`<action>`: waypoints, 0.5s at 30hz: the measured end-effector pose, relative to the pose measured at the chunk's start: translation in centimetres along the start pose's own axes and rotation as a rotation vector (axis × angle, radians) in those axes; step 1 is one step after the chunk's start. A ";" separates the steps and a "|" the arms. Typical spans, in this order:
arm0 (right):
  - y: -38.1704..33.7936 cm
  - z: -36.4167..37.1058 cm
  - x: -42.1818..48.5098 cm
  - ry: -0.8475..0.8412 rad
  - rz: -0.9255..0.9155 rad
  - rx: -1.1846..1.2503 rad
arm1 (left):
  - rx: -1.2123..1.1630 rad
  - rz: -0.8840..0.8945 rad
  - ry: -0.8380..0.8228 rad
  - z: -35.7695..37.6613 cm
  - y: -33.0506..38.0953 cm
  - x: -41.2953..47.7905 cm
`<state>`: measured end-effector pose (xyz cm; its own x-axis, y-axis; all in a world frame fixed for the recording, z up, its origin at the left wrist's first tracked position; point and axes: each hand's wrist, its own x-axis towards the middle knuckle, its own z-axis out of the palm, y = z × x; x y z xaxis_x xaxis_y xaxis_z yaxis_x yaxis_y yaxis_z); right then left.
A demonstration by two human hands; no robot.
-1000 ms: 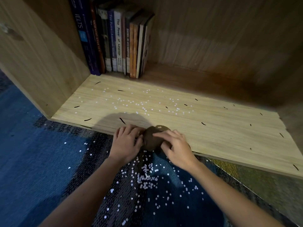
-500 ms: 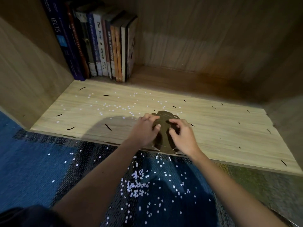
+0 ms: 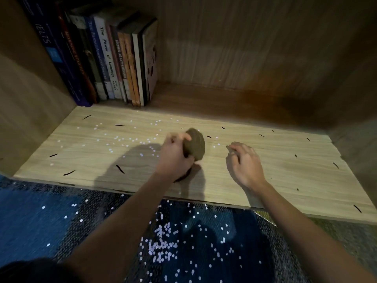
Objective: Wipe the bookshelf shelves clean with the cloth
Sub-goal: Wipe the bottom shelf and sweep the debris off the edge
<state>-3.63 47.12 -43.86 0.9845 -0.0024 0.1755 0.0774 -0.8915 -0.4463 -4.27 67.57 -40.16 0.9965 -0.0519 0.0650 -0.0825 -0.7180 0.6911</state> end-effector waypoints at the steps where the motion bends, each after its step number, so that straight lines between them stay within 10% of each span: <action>1: 0.3 -0.1 0.5 -0.020 -0.002 -0.028 | -0.061 -0.005 0.068 -0.7 -0.1 0.8; 8: 2.1 0.0 2.1 -0.102 0.023 -0.035 | -0.019 0.100 -0.038 -0.1 0.7 8.2; 15: 2.3 0.1 2.0 -0.077 0.015 0.066 | 0.729 0.072 -0.351 3.4 2.2 11.6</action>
<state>-1.45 45.09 -44.64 0.9947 0.0215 0.1010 0.0699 -0.8601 -0.5053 7.11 63.05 -40.30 0.9442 -0.2434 -0.2220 -0.2399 -0.9698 0.0433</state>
